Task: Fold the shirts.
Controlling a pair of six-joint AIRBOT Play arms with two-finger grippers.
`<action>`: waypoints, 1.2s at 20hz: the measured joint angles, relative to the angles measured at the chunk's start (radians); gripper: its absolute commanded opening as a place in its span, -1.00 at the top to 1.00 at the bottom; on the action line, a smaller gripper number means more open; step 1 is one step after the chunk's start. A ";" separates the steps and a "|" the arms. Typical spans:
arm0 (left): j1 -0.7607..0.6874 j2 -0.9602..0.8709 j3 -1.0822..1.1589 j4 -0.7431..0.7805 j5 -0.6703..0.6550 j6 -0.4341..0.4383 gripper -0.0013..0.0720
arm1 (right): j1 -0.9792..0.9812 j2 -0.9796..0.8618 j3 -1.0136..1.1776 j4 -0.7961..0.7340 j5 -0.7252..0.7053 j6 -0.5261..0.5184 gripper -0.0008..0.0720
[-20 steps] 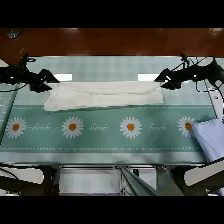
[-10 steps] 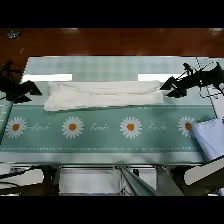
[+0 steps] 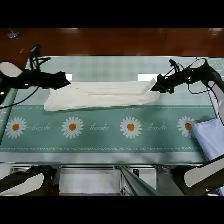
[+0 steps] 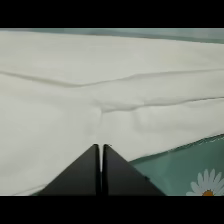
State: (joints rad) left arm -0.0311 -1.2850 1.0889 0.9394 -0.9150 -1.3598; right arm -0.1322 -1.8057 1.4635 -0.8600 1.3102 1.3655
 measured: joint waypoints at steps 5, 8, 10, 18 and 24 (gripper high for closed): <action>-0.232 -0.116 0.087 -0.037 0.108 0.003 0.88 | 0.002 0.241 -0.069 -0.158 0.053 -0.011 0.92; -0.388 -0.226 0.164 -0.024 0.160 0.002 0.88 | 0.002 0.435 -0.162 -0.245 0.062 -0.004 0.92; -0.480 -0.315 0.227 -0.016 0.178 -0.028 0.88 | 0.003 0.558 -0.227 -0.273 0.063 -0.001 0.92; -0.778 -0.609 0.489 -0.018 0.201 -0.221 0.88 | 0.003 0.874 -0.344 -0.229 0.075 0.016 0.92; -0.826 -0.674 0.637 -0.030 0.105 -0.264 0.88 | 0.027 0.922 -0.353 -0.160 0.072 0.031 0.92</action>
State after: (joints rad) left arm -0.8566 -1.9587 1.7260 0.9096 -0.8104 -1.6238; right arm -0.1047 -0.8837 1.1103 -1.0203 1.3823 1.3968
